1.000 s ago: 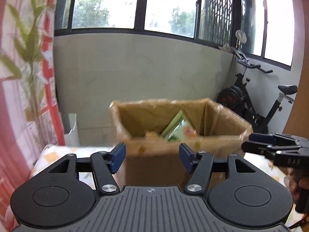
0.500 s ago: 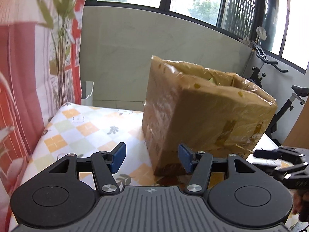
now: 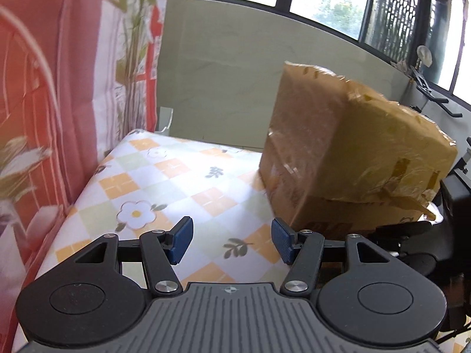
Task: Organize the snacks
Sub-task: 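Move both open tools back to the remaining snacks beside the box, then grasp the brown clear packet with the left tool while the right tool grasps the yellow spicy packet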
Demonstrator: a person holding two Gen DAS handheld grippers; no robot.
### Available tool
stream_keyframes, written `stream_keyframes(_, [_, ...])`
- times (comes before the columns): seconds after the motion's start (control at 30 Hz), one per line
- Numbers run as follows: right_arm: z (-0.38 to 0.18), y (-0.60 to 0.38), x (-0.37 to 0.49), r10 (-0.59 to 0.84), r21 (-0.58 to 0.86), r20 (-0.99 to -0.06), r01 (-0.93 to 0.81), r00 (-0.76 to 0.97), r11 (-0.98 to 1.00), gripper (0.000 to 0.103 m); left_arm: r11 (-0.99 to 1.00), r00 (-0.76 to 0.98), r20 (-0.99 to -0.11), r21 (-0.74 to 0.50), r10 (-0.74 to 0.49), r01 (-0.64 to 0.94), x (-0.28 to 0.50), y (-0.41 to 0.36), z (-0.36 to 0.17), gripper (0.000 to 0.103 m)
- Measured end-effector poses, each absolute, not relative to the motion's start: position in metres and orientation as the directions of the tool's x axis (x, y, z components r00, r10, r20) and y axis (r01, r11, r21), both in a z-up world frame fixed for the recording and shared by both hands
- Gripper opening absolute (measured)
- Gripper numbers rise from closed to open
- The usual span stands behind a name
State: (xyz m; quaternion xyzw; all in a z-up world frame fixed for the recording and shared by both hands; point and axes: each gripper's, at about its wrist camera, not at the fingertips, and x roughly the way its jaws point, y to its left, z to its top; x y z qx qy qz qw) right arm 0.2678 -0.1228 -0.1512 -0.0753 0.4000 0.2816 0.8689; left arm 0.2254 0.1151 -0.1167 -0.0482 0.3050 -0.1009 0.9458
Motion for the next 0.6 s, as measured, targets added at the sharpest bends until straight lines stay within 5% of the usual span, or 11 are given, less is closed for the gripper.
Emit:
stream_keyframes(0.07, [-0.158, -0.119, 0.275, 0.405, 0.088, -0.751, -0.529, 0.521, 0.844, 0.075, 0.976, 0.790, -0.574, -0.157, -0.215, 0.151, 0.226, 0.117, -0.122, 0.060])
stream_keyframes(0.33, [-0.173, -0.111, 0.276, 0.384, 0.067, -0.771, -0.535, 0.508, 0.842, 0.073, 0.972, 0.771, -0.592, -0.173, -0.233, 0.160, 0.228, 0.112, -0.133, 0.057])
stream_keyframes(0.43, [-0.174, -0.116, 0.272, 0.375, 0.045, -0.759, -0.532, 0.532, 0.845, 0.062, 0.971, 0.763, -0.602, -0.174, -0.236, 0.163, 0.226, 0.107, -0.138, 0.057])
stream_keyframes(0.6, [-0.170, -0.125, 0.268, 0.425, 0.107, -0.749, -0.541, 0.508, 0.834, 0.057, 0.970, 0.754, -0.611, -0.175, -0.240, 0.166, 0.222, 0.100, -0.137, 0.057])
